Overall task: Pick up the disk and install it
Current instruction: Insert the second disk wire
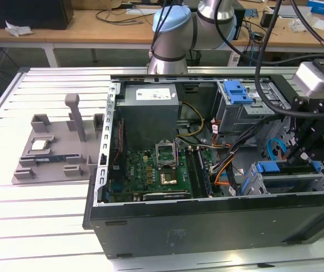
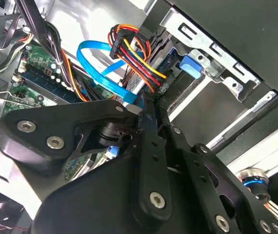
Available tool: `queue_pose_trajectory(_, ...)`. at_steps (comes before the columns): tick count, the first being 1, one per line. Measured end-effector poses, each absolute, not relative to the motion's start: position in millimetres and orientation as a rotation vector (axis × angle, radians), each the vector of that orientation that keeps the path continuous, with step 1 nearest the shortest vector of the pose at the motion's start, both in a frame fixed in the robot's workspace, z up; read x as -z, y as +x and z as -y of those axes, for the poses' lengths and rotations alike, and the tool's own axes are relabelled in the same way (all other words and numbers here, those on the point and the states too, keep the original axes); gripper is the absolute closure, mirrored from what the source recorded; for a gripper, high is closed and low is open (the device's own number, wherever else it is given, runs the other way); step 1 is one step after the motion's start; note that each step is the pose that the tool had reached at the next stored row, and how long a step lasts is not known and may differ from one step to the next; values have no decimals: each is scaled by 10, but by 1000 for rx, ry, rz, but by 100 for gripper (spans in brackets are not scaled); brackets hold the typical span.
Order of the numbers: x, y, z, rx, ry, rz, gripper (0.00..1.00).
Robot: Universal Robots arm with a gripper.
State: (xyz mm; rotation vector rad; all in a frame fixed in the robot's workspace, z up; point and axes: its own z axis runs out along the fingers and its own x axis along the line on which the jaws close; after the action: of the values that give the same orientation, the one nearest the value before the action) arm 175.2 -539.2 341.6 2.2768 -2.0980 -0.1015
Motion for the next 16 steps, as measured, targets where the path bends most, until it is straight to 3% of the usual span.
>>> queue_pose_trajectory(16, -3418, 1801, 5392, 115, 2279, 2100, 84)
